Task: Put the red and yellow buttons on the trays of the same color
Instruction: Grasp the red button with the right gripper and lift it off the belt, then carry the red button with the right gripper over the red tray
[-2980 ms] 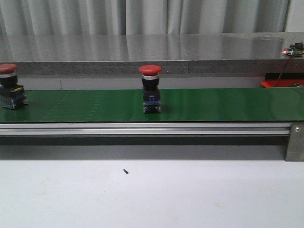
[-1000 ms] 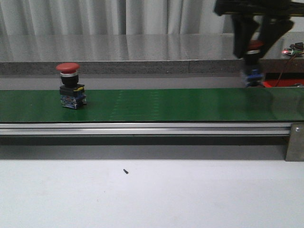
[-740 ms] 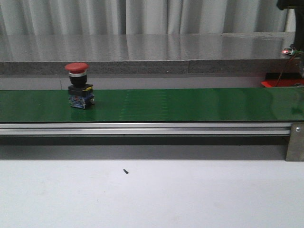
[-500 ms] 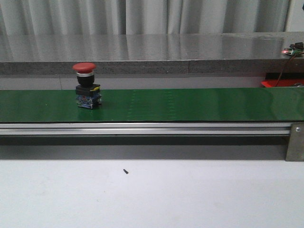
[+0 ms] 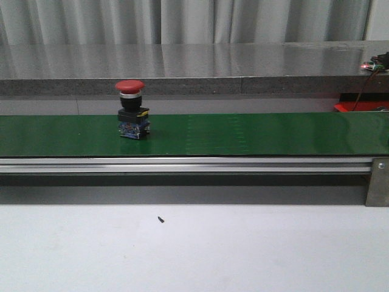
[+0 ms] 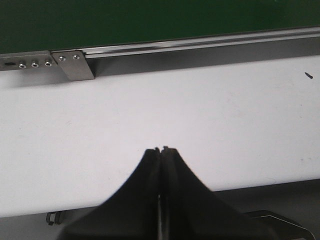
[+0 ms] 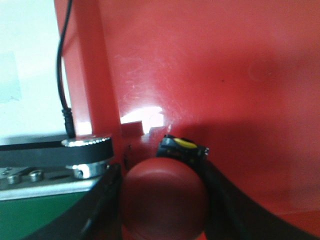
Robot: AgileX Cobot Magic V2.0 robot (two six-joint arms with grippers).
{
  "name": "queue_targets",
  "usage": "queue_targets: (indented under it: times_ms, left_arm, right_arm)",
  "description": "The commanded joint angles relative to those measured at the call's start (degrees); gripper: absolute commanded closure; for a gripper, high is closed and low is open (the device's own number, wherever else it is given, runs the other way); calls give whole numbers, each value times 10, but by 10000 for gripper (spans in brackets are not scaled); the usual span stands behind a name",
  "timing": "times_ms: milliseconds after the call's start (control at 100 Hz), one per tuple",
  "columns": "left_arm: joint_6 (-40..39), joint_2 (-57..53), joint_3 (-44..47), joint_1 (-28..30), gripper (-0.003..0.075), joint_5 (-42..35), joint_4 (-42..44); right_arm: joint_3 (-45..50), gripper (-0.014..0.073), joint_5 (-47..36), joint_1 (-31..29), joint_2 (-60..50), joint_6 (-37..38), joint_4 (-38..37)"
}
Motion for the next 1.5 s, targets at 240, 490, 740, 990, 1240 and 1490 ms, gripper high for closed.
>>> queue_targets:
  times_ms: [240, 490, 740, 990, 1240, 1490]
  left_arm:
    - [0, 0, -15, -4, 740, -27, -10]
    - [0, 0, -15, -4, 740, -27, -10]
    - [0, 0, -15, -4, 740, -27, -10]
    - [0, 0, -15, -4, 740, -27, -10]
    - [0, 0, -15, -4, 740, -27, -10]
    - [0, 0, -15, -4, 740, -27, -10]
  right_arm:
    - [-17, 312, -24, -3, -12, -9, 8]
    - [-17, 99, -25, -3, -18, -9, 8]
    - [-17, 107, -14, 0, -70, -39, 15]
    - [-17, 107, 41, 35, -141, -120, 19]
    - [-17, 104, 128, 127, -147, -325, 34]
    - [-17, 104, 147, 229, -146, -387, 59]
